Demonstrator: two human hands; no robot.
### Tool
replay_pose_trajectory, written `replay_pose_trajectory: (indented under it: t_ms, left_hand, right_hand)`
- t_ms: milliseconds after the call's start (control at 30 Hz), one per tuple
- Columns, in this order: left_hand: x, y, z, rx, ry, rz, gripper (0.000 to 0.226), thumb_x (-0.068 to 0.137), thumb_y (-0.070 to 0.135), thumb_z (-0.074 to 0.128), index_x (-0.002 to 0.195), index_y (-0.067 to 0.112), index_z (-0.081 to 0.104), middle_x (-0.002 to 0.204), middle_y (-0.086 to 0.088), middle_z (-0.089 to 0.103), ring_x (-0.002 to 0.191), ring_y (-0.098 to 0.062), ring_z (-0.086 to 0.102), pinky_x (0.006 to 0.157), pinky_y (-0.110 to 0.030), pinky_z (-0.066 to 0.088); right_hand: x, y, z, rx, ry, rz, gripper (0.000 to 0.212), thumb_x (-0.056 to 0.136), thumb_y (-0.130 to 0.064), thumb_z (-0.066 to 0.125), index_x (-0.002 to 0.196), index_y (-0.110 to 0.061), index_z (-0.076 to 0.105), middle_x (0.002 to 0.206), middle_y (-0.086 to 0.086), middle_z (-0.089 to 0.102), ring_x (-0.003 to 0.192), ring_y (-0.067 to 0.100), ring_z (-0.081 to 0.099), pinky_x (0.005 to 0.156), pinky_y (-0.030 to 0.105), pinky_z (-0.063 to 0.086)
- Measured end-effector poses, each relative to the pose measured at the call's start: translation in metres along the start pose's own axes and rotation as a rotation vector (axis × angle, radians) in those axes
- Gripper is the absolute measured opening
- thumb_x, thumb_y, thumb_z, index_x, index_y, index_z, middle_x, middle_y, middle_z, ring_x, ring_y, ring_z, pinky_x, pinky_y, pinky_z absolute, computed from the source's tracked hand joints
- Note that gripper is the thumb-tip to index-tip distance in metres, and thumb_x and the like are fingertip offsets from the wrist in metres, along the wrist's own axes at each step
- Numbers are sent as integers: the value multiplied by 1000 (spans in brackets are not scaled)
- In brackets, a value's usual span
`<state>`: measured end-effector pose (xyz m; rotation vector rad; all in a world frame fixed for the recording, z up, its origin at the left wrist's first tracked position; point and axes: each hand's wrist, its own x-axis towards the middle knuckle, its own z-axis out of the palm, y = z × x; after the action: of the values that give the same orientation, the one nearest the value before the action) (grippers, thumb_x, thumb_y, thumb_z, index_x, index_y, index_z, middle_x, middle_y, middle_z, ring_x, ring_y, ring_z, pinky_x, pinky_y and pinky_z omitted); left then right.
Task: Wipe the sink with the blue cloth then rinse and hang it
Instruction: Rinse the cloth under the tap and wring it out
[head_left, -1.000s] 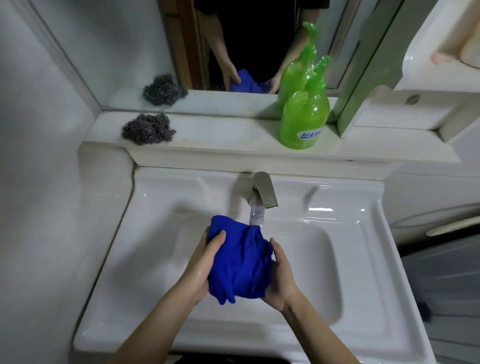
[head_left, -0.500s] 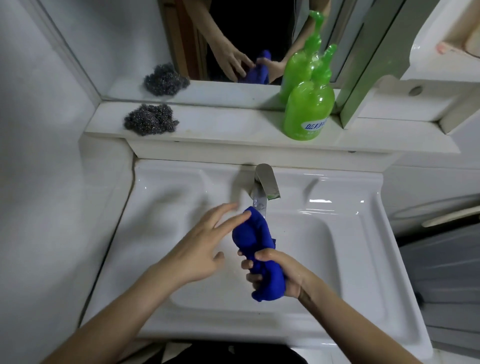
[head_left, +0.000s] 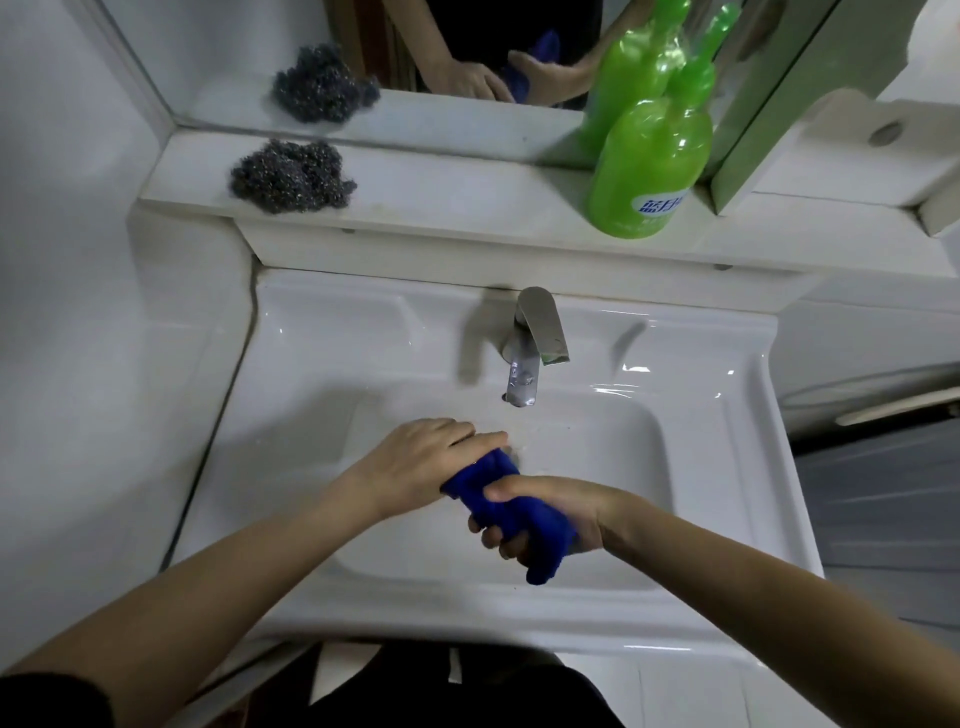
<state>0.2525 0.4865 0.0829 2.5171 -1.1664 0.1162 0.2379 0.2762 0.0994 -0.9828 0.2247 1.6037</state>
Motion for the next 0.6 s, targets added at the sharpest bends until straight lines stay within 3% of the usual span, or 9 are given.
replay_pose_trajectory:
  t_ms: [67, 200, 300, 367, 467, 600]
  left_hand:
    - [-2, -4, 2, 39, -121, -38, 53, 62, 11, 81, 112, 16, 63, 80, 0, 69, 67, -24, 66, 52, -27, 48]
    - [3, -6, -1, 71, -367, -187, 23, 80, 21, 65, 102, 22, 56, 87, 6, 67, 66, -18, 56, 52, -24, 28]
    - [16, -1, -8, 70, -504, -292, 18, 79, 20, 59, 81, 30, 44, 70, 11, 55, 59, -14, 47, 47, -23, 24]
    - [22, 2, -9, -49, -570, -406, 21, 75, 13, 56, 68, 26, 40, 62, 9, 50, 53, -13, 47, 45, -24, 28]
    - [27, 7, -7, -267, -633, -573, 22, 71, 6, 56, 63, 22, 43, 57, 4, 48, 48, -15, 45, 45, -23, 30]
    - [36, 16, -13, -680, -773, -849, 20, 56, 0, 66, 65, 11, 52, 51, -1, 49, 43, -17, 44, 45, -21, 36]
  right_hand:
    - [-1, 0, -4, -170, 154, -11, 43, 70, -38, 75, 102, -12, 62, 79, -2, 65, 61, 9, 57, 57, 19, 47]
    - [-6, -15, 0, -750, 431, -26, 42, 63, -36, 81, 95, -16, 62, 86, 1, 66, 75, 19, 65, 64, 31, 52]
    - [-5, -27, 5, -1139, 604, 3, 31, 72, -30, 78, 90, -14, 58, 77, 2, 65, 70, 24, 67, 60, 31, 54]
    - [-6, -32, 6, -1324, 680, -17, 26, 75, -27, 74, 90, -12, 59, 72, 1, 66, 58, 17, 61, 51, 24, 48]
    - [-12, -33, 3, -1600, 757, -127, 26, 78, -26, 68, 97, -16, 54, 87, 3, 69, 62, 20, 57, 50, 25, 40]
    - [-11, -31, -10, -1964, 827, -380, 44, 84, -28, 64, 120, -12, 44, 90, 6, 70, 64, 29, 55, 55, 29, 33]
